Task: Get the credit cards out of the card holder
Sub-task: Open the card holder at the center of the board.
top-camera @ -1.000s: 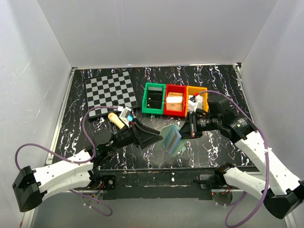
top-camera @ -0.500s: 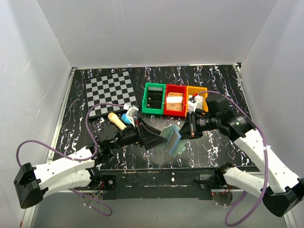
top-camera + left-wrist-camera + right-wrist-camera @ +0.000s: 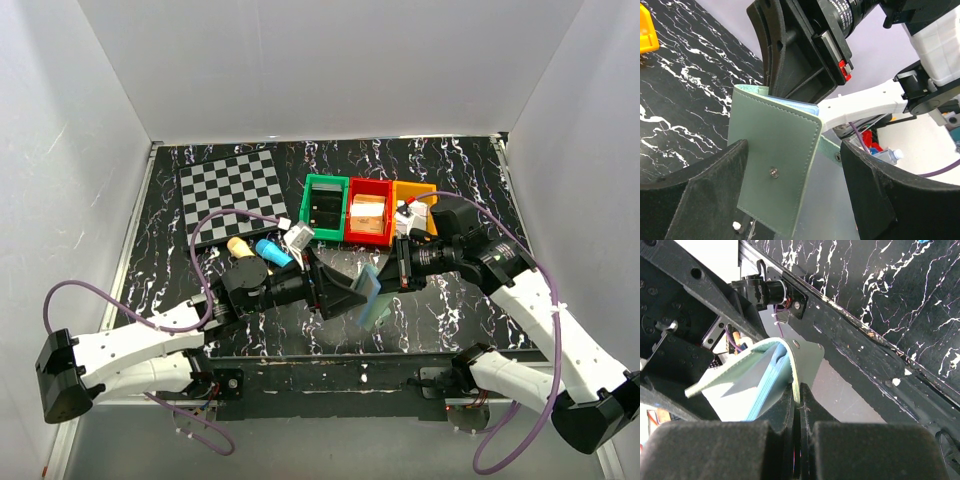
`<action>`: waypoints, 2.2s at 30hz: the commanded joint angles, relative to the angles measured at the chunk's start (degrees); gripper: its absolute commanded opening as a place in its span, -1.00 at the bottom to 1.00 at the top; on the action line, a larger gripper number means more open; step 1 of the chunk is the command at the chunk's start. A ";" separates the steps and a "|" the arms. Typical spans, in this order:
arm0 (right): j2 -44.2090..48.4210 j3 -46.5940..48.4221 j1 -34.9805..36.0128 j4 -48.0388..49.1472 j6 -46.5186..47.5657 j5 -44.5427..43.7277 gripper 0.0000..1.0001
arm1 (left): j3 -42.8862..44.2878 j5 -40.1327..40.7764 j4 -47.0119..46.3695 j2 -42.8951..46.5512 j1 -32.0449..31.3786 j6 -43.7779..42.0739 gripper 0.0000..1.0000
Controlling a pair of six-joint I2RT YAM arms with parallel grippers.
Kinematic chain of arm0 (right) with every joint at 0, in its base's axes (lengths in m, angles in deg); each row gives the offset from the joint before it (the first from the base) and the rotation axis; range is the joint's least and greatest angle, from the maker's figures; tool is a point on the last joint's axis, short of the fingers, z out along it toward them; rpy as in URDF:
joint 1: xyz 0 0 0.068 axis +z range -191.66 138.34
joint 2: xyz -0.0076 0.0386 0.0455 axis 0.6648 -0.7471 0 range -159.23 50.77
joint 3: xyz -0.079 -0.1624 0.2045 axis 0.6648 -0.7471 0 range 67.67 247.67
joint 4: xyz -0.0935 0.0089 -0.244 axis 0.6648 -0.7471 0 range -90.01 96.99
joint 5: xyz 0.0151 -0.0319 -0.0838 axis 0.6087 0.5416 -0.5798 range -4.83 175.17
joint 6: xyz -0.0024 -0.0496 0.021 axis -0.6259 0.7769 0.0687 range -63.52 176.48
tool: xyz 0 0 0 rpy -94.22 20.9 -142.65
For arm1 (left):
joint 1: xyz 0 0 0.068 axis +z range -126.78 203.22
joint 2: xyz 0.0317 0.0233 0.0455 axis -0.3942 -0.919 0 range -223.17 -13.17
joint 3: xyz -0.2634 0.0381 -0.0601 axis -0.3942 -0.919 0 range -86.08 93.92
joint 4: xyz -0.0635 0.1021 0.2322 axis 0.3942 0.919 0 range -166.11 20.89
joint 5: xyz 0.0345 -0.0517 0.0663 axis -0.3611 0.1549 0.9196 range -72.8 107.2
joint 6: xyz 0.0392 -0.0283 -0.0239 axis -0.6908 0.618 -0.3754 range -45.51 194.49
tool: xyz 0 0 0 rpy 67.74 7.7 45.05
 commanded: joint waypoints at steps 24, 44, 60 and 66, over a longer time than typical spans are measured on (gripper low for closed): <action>-0.02 2.27 -0.10 0.14 0.25 0.21 -0.97 | 5.09 11.55 10.25 -1.29 -4.60 -7.74 0.12; 0.16 2.18 -0.10 0.14 0.24 0.47 -0.97 | 4.74 10.23 7.97 -2.34 -5.30 -8.09 0.25; 0.07 2.01 -0.10 0.31 0.33 0.91 -0.97 | 3.77 11.63 8.49 -1.99 -5.48 -8.62 -0.23; 0.24 2.09 -0.10 0.23 0.77 1.53 -0.97 | 3.33 14.36 9.55 -1.82 -5.48 -8.62 -0.55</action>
